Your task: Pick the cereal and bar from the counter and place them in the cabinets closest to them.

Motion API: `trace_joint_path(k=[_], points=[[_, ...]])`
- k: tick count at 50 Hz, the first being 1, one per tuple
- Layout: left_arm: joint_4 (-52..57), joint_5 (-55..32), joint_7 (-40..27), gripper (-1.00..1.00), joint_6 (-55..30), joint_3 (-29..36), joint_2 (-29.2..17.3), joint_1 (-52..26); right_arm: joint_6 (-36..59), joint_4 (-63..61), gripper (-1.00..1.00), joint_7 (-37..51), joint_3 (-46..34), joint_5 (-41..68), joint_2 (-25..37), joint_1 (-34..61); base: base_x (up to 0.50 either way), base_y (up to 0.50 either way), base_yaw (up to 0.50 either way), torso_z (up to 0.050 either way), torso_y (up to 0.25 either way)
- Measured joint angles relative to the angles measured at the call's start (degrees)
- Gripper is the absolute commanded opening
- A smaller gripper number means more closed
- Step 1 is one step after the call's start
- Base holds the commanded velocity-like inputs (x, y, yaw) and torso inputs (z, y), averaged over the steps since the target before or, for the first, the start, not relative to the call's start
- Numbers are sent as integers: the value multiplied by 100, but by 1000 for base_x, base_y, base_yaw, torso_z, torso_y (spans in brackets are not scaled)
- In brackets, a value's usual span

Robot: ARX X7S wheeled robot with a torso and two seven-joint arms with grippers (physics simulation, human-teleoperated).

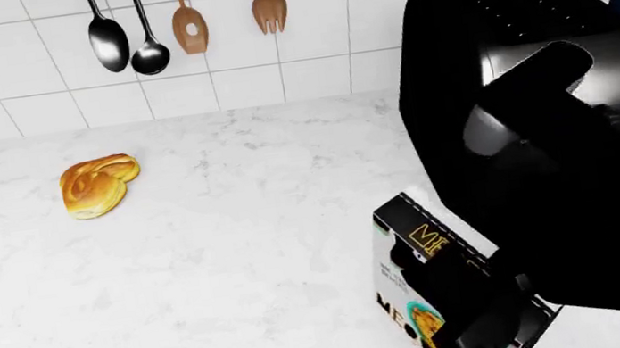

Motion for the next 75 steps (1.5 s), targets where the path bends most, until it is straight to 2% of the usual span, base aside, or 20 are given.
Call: trace_joint_path(k=[13,23,46,58,75], points=[[0,18,24,100,26,-63,5,3,721,1014,-100,-132,519,-563,-1100,1382,0,0,0,0,0],[0,29,32,100,39,-41,4,5,1058,1782,-100,-639,1293,-1770,-1670,2117,0,0,0,0,0],[0,21,26,100,102,-36,5,13,1146,2591,-100,-1661,2140,-2293,-2339,2855,0,0,0,0,0],[0,25,31,100,119,-29,5,15,1107,2779,-100,-2130,2459,-2925,-2539,3058,0,0,0,0,0],[0,25,51,100,136,-19,5,17,1047,3070,-100,-2412,2684,-3243,-2764,3438,0,0,0,0,1]])
